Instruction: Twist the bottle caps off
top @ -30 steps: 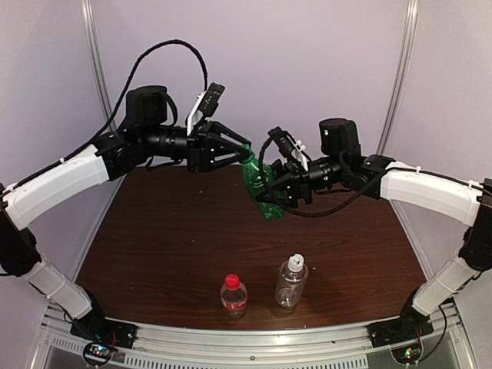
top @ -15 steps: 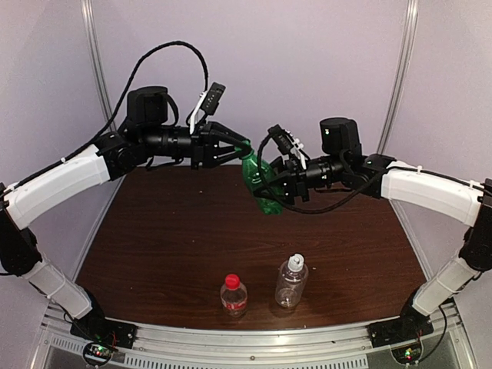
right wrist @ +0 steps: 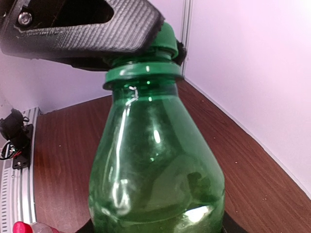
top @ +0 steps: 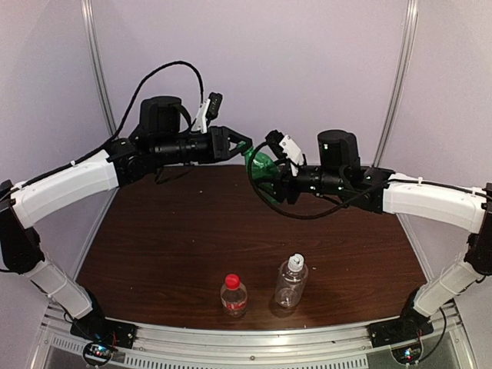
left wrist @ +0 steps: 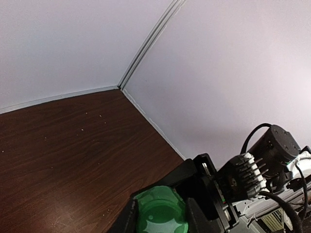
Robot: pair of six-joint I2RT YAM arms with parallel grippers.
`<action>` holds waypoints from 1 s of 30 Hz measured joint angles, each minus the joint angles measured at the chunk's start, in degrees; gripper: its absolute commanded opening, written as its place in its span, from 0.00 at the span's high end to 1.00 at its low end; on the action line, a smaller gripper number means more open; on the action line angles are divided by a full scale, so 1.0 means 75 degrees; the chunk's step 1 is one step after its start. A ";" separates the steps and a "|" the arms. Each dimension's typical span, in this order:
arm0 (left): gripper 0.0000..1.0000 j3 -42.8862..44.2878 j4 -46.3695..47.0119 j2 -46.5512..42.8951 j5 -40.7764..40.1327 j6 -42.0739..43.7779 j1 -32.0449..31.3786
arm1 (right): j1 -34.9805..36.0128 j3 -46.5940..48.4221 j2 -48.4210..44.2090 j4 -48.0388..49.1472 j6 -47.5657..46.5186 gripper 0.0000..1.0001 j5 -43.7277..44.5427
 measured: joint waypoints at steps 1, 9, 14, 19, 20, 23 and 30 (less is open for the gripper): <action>0.71 -0.0006 0.0017 0.0038 -0.0064 -0.0090 -0.0012 | 0.0035 -0.0070 -0.0026 0.0058 -0.0044 0.48 0.0181; 0.62 0.0000 0.0393 0.0312 -0.0096 -0.0344 -0.0015 | 0.0041 -0.0356 -0.0210 0.0157 -0.0280 0.48 0.0775; 0.59 0.0015 0.0507 0.0312 -0.0064 -0.0163 0.0195 | -0.0111 -0.0364 -0.0262 0.0152 -0.0265 0.49 0.0525; 0.59 0.0015 0.0647 0.0312 0.0058 0.0134 0.0245 | -0.0117 -0.0364 -0.0335 0.0152 -0.0213 0.49 0.0076; 0.59 0.0015 0.0662 0.0312 0.0073 0.0178 0.0245 | -0.0114 -0.0364 -0.0341 0.0152 -0.0184 0.49 -0.0006; 0.58 0.0015 0.0650 0.0300 0.0070 0.0361 0.0248 | -0.0137 -0.0364 -0.0361 0.0146 -0.0128 0.49 -0.0143; 0.50 -0.0423 0.0090 -0.0382 -0.0574 0.1274 0.0259 | -0.0481 -0.0600 -0.0831 0.0169 0.0105 0.48 -0.0318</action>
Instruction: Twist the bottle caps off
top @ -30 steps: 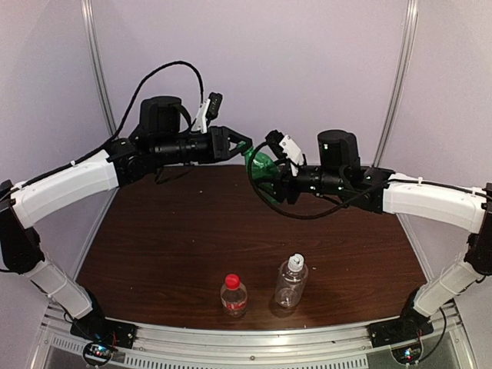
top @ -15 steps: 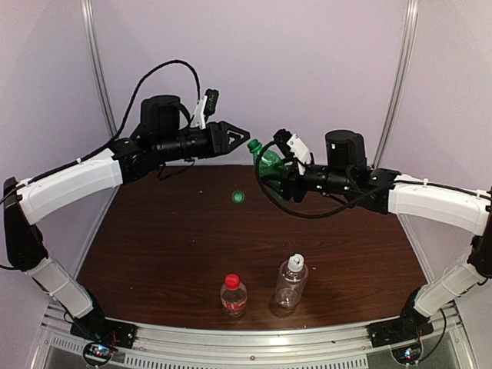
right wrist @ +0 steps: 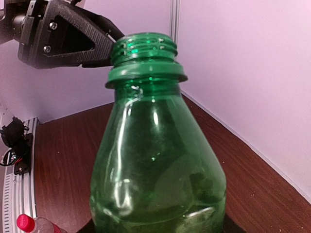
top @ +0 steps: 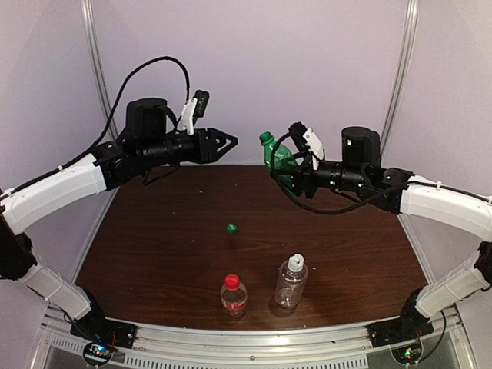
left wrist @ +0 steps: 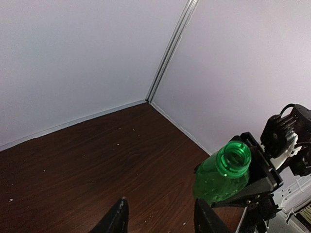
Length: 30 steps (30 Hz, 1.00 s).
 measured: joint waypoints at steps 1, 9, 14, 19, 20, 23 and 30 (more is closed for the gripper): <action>0.48 -0.0114 -0.0108 -0.0137 -0.0137 0.0140 0.0000 | -0.0047 -0.0047 -0.0070 0.0017 0.0032 0.48 -0.0017; 0.37 -0.0749 -0.0714 -0.0318 -0.1084 0.1008 0.0111 | -0.0411 -0.0318 -0.0122 0.0216 0.0490 0.47 -0.0067; 0.30 -0.0836 -0.0927 0.0210 -0.1300 0.1370 0.0143 | -0.0525 -0.0391 0.0052 0.0268 0.0720 0.47 -0.0055; 0.18 -0.0968 -0.0953 0.0525 -0.1067 0.1612 0.0146 | -0.0638 -0.0458 0.0291 0.0353 0.0833 0.45 -0.0082; 0.16 -0.1000 -0.0903 0.0539 -0.0912 0.1658 0.0152 | -0.0659 -0.0472 0.0358 0.0385 0.0845 0.45 -0.0128; 0.11 -0.1023 -0.0641 0.0545 -0.0329 0.1711 0.0157 | -0.0699 -0.0527 0.0580 0.0490 0.0857 0.45 -0.0402; 0.10 -0.0965 0.0245 0.0694 0.1300 0.1626 0.0154 | -0.0711 -0.0577 0.0997 0.0641 0.0854 0.45 -0.1492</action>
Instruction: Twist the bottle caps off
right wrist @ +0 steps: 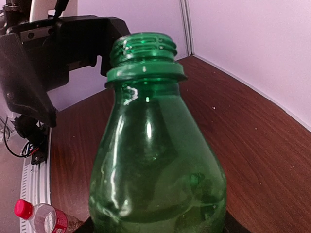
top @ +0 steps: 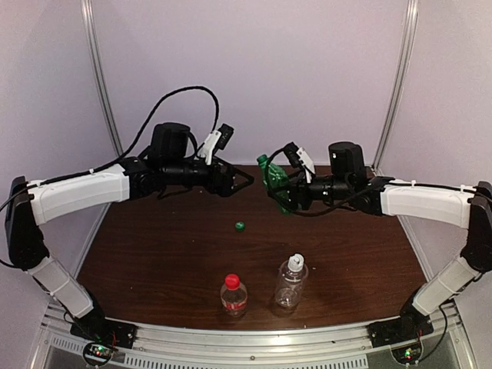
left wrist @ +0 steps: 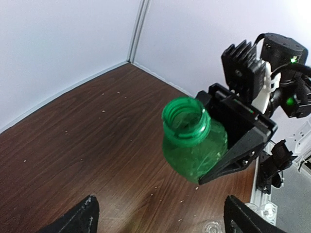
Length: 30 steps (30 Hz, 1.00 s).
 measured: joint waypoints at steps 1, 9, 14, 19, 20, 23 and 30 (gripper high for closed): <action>0.10 0.0082 0.0085 0.0090 0.0195 -0.0055 0.0000 | 0.0000 0.0000 0.0029 0.0023 0.0000 0.45 -0.0128; 0.19 0.1276 0.0160 0.1087 0.1396 -0.0793 0.0003 | 0.0000 0.0003 0.0140 0.0050 -0.0006 0.45 -0.1003; 0.39 0.1559 0.0338 0.1556 0.2017 -0.1268 0.0003 | 0.0000 0.0003 0.0152 0.0032 -0.0009 0.45 -0.1189; 0.59 0.1568 0.0466 0.1652 0.2384 -0.1504 0.0003 | 0.0000 0.0003 0.0157 -0.0029 -0.0096 0.45 -0.1236; 0.63 0.1568 0.0504 0.1655 0.2430 -0.1545 0.0003 | 0.0000 0.0003 0.0154 -0.0029 -0.0111 0.45 -0.1239; 0.76 0.1568 0.0650 0.1658 0.2535 -0.1603 0.0070 | 0.0000 0.0003 0.0175 -0.0064 -0.0114 0.44 -0.1265; 1.00 0.1568 0.0796 0.1737 0.2605 -0.1614 0.0143 | -0.0009 0.0038 0.0227 -0.0102 -0.0073 0.14 -0.1215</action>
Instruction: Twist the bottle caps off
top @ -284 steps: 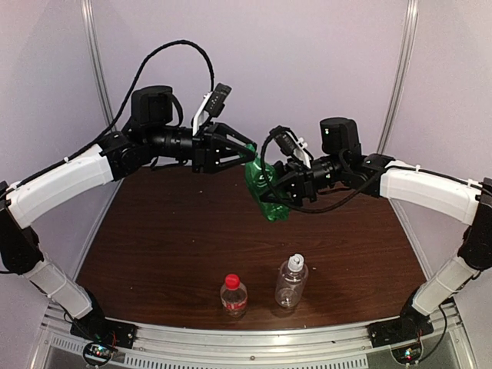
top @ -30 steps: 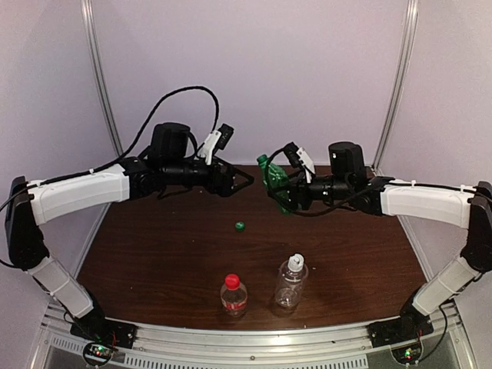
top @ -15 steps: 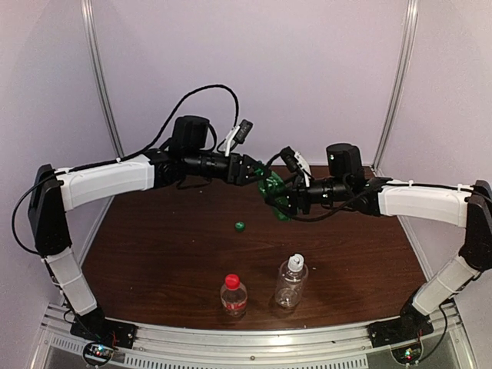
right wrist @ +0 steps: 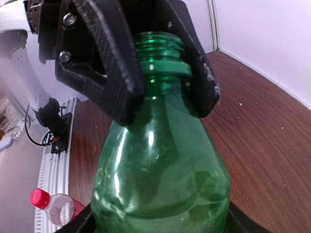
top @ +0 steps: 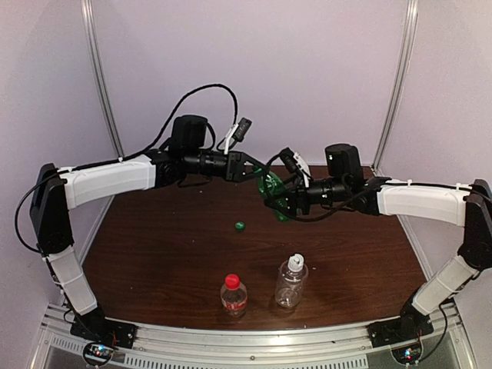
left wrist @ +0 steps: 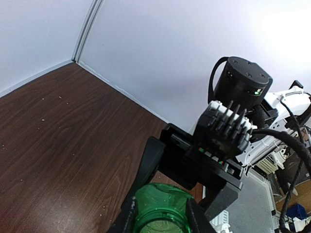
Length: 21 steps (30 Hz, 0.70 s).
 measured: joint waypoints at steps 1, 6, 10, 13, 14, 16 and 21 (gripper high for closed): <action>1.00 0.0000 0.0000 0.0000 0.0009 -0.0020 0.0015 | 0.0000 0.0026 0.0012 -0.0015 -0.0050 0.05 0.0041; 1.00 -0.0044 -0.0055 -0.0012 -0.0204 -0.0029 0.0277 | -0.0006 0.0181 0.0090 -0.0297 -0.0076 0.00 0.0385; 1.00 -0.0076 -0.0595 -0.0055 -0.0965 0.0254 0.0565 | -0.0035 0.0230 0.0111 -0.0554 -0.0079 0.00 0.0667; 1.00 -0.0070 -0.1201 -0.0090 -0.1801 0.0691 0.0682 | -0.0050 0.0230 0.0111 -0.0679 -0.0079 0.00 0.0863; 1.00 -0.0058 -0.1413 -0.0102 -0.2075 0.0839 0.0688 | -0.0050 0.0230 0.0111 -0.0737 -0.0079 0.00 0.0950; 1.00 -0.0023 -0.1792 -0.0105 -0.2550 0.1110 0.0688 | -0.0050 0.0230 0.0111 -0.0833 -0.0079 0.00 0.1067; 1.00 -0.0012 -0.2480 -0.0122 -0.3485 0.1612 0.0685 | -0.0052 0.0236 0.0111 -0.1005 -0.0076 0.00 0.1437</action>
